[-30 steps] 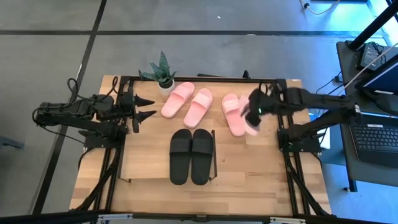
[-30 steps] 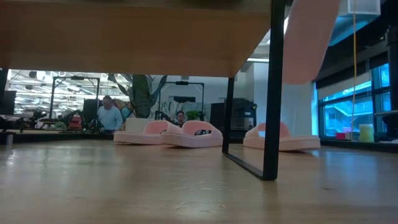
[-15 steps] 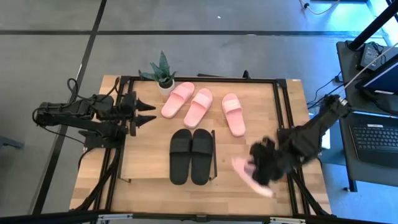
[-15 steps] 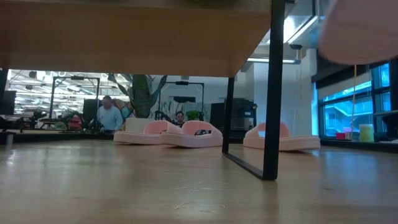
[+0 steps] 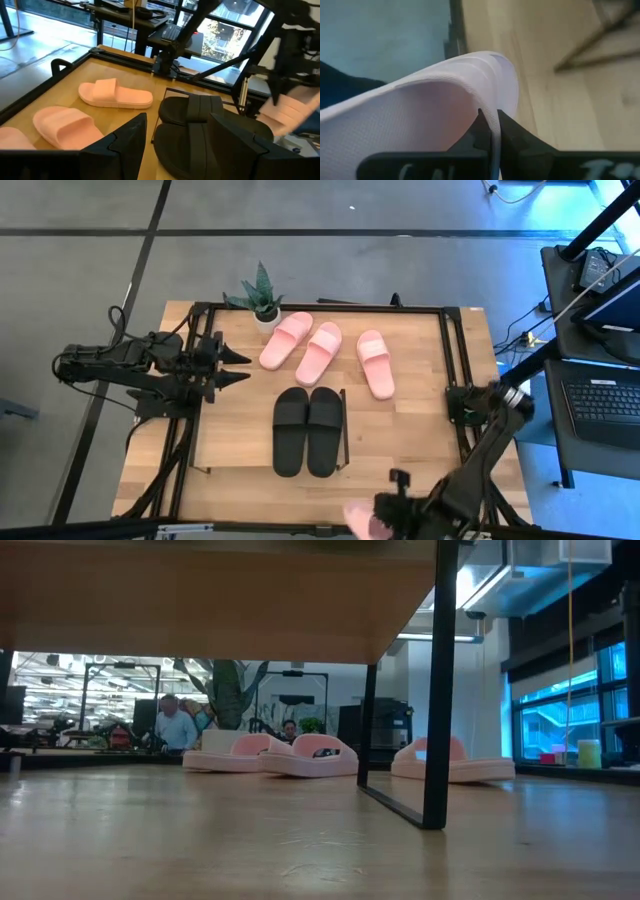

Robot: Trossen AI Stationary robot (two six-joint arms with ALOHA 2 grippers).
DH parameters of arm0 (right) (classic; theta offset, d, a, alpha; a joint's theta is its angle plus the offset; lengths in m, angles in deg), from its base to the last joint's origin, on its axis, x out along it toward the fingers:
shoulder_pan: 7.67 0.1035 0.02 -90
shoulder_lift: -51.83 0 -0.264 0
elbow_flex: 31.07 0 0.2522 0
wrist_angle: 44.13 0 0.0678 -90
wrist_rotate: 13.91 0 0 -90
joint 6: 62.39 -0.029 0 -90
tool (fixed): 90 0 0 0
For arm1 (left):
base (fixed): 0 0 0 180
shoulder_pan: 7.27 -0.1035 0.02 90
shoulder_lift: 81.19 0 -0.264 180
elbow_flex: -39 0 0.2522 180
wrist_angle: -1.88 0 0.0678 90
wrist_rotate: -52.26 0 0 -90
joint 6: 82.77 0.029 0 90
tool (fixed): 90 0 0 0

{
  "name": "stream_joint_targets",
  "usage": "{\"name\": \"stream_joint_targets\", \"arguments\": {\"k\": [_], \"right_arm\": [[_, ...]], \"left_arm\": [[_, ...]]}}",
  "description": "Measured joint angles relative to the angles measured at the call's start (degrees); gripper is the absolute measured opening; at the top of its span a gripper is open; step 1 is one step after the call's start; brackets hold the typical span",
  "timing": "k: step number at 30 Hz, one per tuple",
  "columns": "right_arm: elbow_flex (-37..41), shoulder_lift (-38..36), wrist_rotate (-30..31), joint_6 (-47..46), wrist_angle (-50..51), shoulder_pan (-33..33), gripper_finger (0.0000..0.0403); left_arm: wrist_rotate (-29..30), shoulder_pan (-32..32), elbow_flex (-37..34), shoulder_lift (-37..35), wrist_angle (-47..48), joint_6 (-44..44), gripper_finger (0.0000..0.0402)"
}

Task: Pick and place slides into the shelf
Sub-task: Put the pink slide under the shelf

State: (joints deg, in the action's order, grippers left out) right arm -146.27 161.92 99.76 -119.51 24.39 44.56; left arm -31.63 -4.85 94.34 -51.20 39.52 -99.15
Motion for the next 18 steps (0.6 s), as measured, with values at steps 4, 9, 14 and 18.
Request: {"name": "stream_joint_targets", "arguments": {"k": [4,9,14,18], "right_arm": [[-9.23,6.74,3.93,5.16,3.31,-1.17,0.0011],[-16.26,12.29,5.45,9.45,6.02,-3.55,0.0011],[-20.58,17.14,5.39,12.87,5.38,-6.22,0.0011],[-23.43,20.62,5.43,12.65,4.5,-8.01,0.0011]], "left_arm": [[0.05,0.0,0.0,0.0,0.0,0.0,0.02],[-2.28,0.0,0.0,-0.02,0.02,0.0,0.02],[-7.73,0.0,0.0,-0.02,0.04,-0.02,0.02],[-10.61,0.0,0.0,-0.02,0.07,-0.02,0.02]]}}
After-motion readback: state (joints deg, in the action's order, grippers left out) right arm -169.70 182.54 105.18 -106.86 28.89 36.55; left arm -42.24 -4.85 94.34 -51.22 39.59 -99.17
